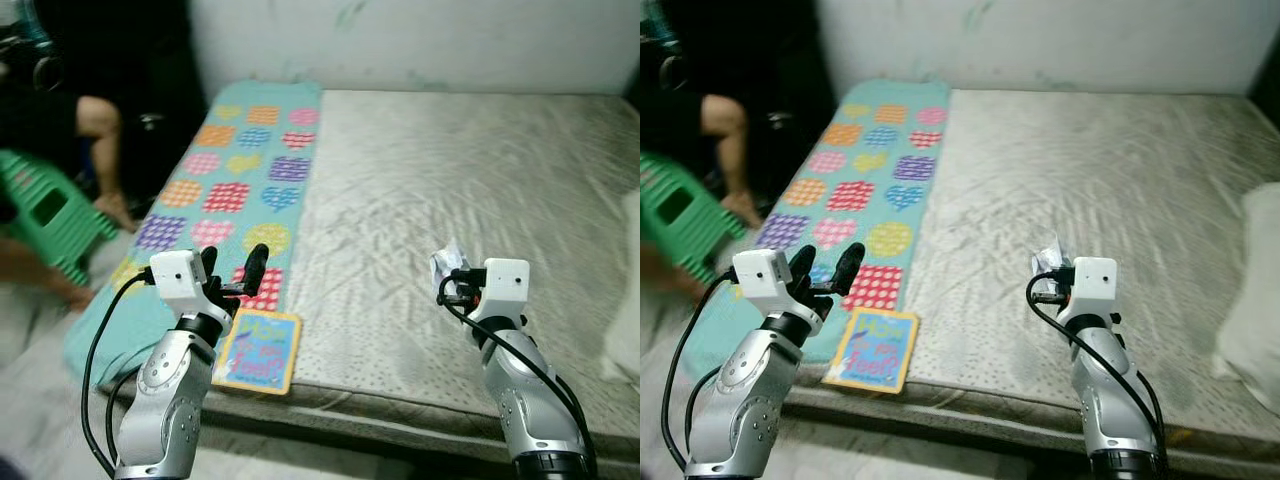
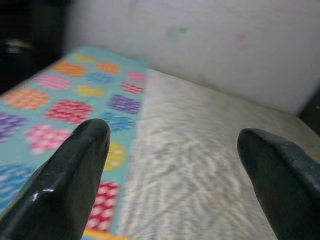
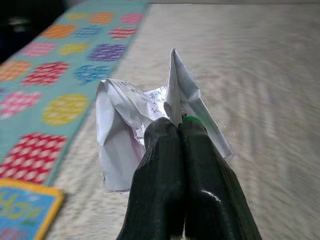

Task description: Clean up the room

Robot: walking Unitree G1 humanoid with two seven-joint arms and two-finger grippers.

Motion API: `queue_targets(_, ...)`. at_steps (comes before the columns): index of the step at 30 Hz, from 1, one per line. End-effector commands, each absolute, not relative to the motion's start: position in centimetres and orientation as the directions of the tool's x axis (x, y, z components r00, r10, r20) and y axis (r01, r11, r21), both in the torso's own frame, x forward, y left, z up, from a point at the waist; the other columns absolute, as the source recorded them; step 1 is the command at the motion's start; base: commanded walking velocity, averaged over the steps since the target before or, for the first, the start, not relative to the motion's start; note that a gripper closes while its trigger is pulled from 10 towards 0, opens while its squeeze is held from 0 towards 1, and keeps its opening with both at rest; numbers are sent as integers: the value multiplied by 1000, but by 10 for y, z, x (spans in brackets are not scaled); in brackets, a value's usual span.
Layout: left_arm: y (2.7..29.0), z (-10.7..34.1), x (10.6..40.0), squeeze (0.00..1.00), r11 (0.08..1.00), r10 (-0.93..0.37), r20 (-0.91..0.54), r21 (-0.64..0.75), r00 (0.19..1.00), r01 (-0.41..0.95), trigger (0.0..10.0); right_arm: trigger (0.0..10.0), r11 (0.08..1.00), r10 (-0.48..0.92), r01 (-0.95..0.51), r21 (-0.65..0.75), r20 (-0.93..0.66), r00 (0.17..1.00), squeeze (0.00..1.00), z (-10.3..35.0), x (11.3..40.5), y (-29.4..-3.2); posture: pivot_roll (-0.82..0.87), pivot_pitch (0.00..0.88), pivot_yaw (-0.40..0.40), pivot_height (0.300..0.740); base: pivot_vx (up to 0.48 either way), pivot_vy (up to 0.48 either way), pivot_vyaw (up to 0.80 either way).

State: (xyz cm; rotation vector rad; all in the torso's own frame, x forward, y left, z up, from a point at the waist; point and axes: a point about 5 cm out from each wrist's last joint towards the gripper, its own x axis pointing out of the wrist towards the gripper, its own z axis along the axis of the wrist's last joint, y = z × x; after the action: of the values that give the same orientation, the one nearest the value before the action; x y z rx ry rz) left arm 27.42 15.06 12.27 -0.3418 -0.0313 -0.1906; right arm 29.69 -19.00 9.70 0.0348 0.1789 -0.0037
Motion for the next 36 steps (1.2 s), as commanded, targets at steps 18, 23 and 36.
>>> queue_targets(18,150,122,274,0,925,-195,55,-321,979,202,10000,10000,1000,0,6,29,-179,984,0,97,297,-190,-95,19,66,740,0,0,-522)
queue_targets(23,150,122,273,0,924,-198,57,-321,979,206,10000,10000,1000,1,4,29,-177,984,0,98,298,-191,-95,17,64,740,0,0,-696)
queue_targets(36,150,123,273,0,924,-205,62,-318,977,214,10000,10000,999,-7,12,30,-178,984,0,97,296,-191,-94,25,68,740,214,0,-36)
